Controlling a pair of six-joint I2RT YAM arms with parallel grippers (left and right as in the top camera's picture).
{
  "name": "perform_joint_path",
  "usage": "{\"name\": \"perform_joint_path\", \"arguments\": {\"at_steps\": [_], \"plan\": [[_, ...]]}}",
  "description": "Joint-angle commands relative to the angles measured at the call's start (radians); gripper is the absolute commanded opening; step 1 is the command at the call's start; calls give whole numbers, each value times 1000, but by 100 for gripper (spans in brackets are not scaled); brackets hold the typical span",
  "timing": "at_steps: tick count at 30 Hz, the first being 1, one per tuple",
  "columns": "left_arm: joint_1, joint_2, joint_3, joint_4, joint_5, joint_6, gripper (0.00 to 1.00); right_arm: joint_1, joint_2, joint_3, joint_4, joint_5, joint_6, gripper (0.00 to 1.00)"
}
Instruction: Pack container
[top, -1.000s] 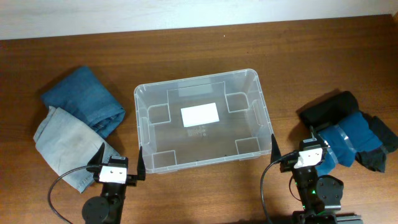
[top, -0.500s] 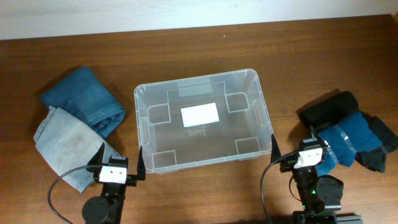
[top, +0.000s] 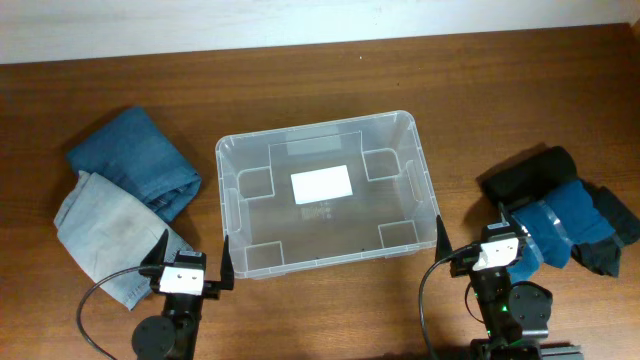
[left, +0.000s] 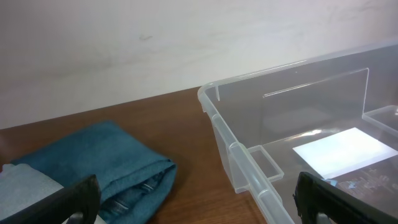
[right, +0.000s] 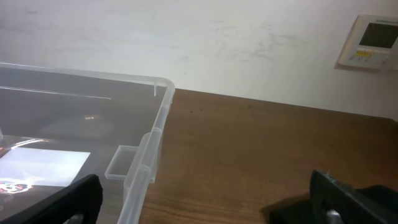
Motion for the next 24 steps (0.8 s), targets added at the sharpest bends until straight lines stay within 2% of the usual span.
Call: {"name": "perform_joint_path", "arguments": {"at_steps": [1, 15, 20, 24], "plan": [[6, -5, -3, -8, -7, -9, 100, 3, -5, -5, -5, 2, 4, 99], [6, -5, -3, -8, -7, -9, 100, 3, -5, -5, -5, 0, 5, 99], [6, -5, -3, -8, -7, -9, 100, 3, -5, 9, -22, 5, 139, 98], [6, -5, -3, -8, -7, -9, 100, 3, 10, 119, -169, 49, 206, 98]]}}
